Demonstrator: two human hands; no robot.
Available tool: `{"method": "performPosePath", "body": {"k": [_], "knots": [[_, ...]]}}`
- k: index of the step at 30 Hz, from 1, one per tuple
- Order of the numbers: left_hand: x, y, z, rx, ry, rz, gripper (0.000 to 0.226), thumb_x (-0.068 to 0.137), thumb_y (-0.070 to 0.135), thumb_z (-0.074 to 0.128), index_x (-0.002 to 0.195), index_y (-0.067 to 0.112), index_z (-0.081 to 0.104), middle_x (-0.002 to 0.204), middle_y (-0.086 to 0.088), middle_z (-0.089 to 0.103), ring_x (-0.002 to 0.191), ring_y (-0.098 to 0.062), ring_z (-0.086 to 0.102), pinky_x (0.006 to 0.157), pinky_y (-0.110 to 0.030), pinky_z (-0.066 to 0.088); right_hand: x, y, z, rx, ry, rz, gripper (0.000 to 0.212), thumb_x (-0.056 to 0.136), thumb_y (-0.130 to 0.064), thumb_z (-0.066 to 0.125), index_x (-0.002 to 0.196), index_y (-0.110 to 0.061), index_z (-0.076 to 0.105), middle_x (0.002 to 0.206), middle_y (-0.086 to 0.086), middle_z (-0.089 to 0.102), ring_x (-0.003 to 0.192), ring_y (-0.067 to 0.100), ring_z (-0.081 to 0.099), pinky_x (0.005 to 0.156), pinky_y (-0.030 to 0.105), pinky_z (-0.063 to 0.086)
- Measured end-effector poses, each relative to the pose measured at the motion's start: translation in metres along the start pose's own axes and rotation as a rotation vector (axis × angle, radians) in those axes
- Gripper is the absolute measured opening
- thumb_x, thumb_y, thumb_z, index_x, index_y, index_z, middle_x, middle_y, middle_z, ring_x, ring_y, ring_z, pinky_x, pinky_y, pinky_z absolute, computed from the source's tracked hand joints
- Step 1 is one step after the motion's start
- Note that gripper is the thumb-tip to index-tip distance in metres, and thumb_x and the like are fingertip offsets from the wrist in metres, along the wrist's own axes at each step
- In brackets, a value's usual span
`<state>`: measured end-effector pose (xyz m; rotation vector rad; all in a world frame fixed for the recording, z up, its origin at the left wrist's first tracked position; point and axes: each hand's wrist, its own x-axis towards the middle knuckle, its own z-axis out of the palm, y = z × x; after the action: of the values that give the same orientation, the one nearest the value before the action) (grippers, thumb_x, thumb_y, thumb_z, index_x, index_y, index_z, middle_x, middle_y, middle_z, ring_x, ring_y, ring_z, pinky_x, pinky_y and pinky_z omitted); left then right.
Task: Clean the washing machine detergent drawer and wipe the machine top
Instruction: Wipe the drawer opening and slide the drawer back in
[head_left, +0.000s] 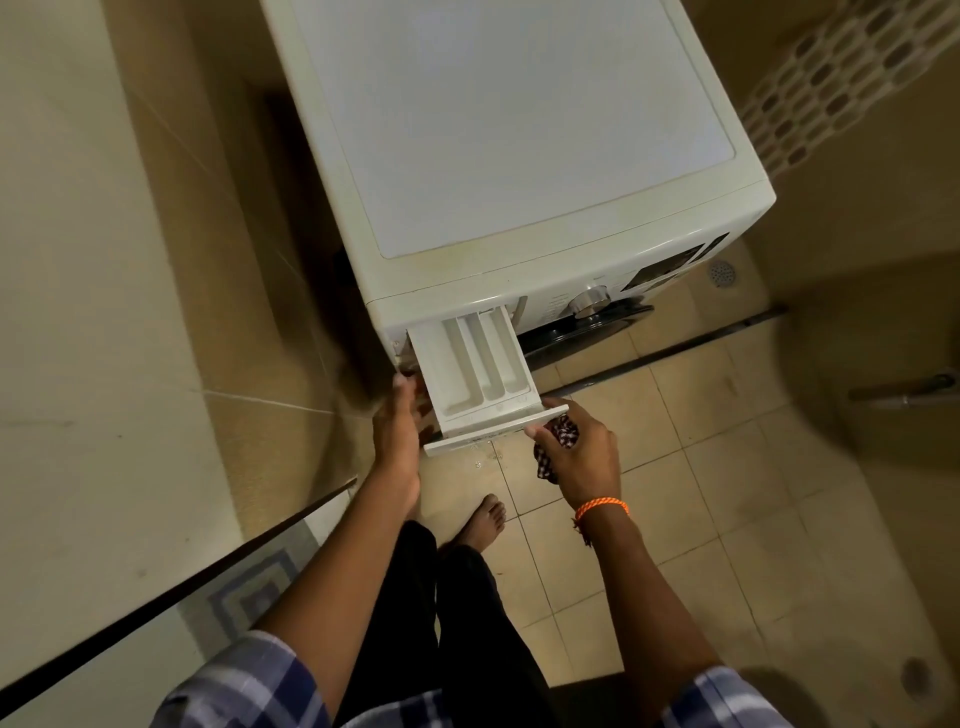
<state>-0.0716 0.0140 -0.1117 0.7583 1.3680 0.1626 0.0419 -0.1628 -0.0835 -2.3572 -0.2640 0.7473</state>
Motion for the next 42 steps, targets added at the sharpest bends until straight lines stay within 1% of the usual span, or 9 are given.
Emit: {"method": "performPosePath", "body": {"k": [2, 5, 12, 14, 18, 22, 26, 32, 42], "knots": [[0.003, -0.021, -0.003, 0.033, 0.174, -0.046, 0.019, 0.106, 0.035, 0.063, 0.097, 0.027, 0.078, 0.116, -0.005, 0.077, 0.115, -0.03, 0.071, 0.103, -0.046, 0.055, -0.002, 0.001, 0.002, -0.04, 0.051, -0.014, 0.048, 0.089, -0.054, 0.078, 0.131, -0.032, 0.068, 0.117, -0.005, 0.075, 0.114, 0.02, 0.067, 0.093, 0.047, 0.061], [-0.004, -0.041, 0.002, 0.028, 0.205, -0.087, 0.03, 0.1, 0.029, 0.056, 0.081, 0.023, 0.08, 0.103, -0.01, 0.075, 0.112, -0.044, 0.071, 0.089, -0.043, 0.056, 0.002, 0.002, 0.006, -0.051, 0.102, -0.057, 0.043, 0.09, -0.057, 0.075, 0.125, -0.032, 0.068, 0.111, -0.01, 0.073, 0.109, 0.018, 0.068, 0.087, 0.042, 0.061], [0.013, 0.01, 0.03, -0.17, 0.393, -0.133, 0.038, 0.114, 0.027, 0.047, 0.143, 0.003, 0.052, 0.147, -0.02, 0.057, 0.129, -0.039, 0.063, 0.11, -0.05, 0.056, 0.038, -0.039, 0.023, -0.052, 0.142, -0.068, 0.047, 0.092, -0.058, 0.072, 0.127, -0.025, 0.07, 0.119, 0.002, 0.076, 0.108, 0.018, 0.066, 0.082, 0.037, 0.055], [0.011, 0.022, 0.037, -0.218, 0.291, -0.306, 0.044, 0.116, 0.026, 0.04, 0.152, 0.002, 0.049, 0.148, -0.017, 0.057, 0.126, -0.038, 0.063, 0.111, -0.048, 0.055, 0.048, -0.048, 0.037, -0.087, 0.168, 0.0, 0.056, 0.091, -0.069, 0.066, 0.121, -0.022, 0.07, 0.112, 0.006, 0.077, 0.106, 0.028, 0.072, 0.079, 0.04, 0.056], [0.009, 0.053, 0.046, -0.282, 0.074, -0.272, 0.037, 0.116, 0.017, 0.04, 0.14, -0.003, 0.06, 0.121, -0.017, 0.072, 0.108, -0.031, 0.072, 0.085, -0.039, 0.061, 0.075, -0.082, 0.055, 0.127, 0.111, 0.078, 0.051, 0.096, -0.064, 0.066, 0.098, -0.014, 0.078, 0.099, 0.011, 0.077, 0.093, 0.026, 0.067, 0.081, 0.038, 0.055], [0.02, 0.075, 0.046, -0.426, -0.004, -0.248, 0.034, 0.111, 0.005, 0.043, 0.14, -0.008, 0.057, 0.123, -0.021, 0.071, 0.12, -0.034, 0.068, 0.096, -0.037, 0.055, 0.083, -0.08, 0.066, 0.445, -0.02, 0.096, 0.045, 0.097, -0.05, 0.072, 0.121, -0.013, 0.079, 0.126, 0.013, 0.075, 0.119, 0.027, 0.067, 0.1, 0.046, 0.06], [0.019, 0.066, 0.045, -0.548, -0.028, -0.245, 0.032, 0.108, 0.004, 0.047, 0.135, -0.005, 0.061, 0.116, -0.016, 0.072, 0.106, -0.026, 0.069, 0.082, -0.031, 0.055, 0.082, -0.073, 0.071, 0.747, -0.094, 0.341, 0.038, 0.095, -0.049, 0.076, 0.121, -0.02, 0.079, 0.12, 0.013, 0.074, 0.106, 0.032, 0.072, 0.064, 0.037, 0.064], [0.009, 0.06, 0.048, -0.522, -0.128, -0.176, 0.021, 0.103, 0.021, 0.068, 0.119, 0.007, 0.069, 0.106, -0.003, 0.075, 0.107, -0.018, 0.067, 0.076, -0.029, 0.048, 0.077, -0.088, 0.08, 1.196, -0.06, 0.382, 0.04, 0.092, -0.038, 0.082, 0.109, -0.003, 0.073, 0.11, 0.018, 0.076, 0.112, 0.035, 0.073, 0.094, 0.05, 0.063], [-0.021, 0.005, 0.04, -0.492, -0.164, -0.081, 0.074, 0.077, 0.052, 0.08, 0.134, 0.006, 0.068, 0.13, -0.013, 0.077, 0.125, -0.027, 0.071, 0.104, -0.037, 0.058, 0.035, -0.053, 0.074, 1.191, -0.069, 0.391, 0.038, 0.096, -0.037, 0.077, 0.117, -0.005, 0.075, 0.111, 0.016, 0.077, 0.115, 0.034, 0.072, 0.095, 0.047, 0.063]]}}
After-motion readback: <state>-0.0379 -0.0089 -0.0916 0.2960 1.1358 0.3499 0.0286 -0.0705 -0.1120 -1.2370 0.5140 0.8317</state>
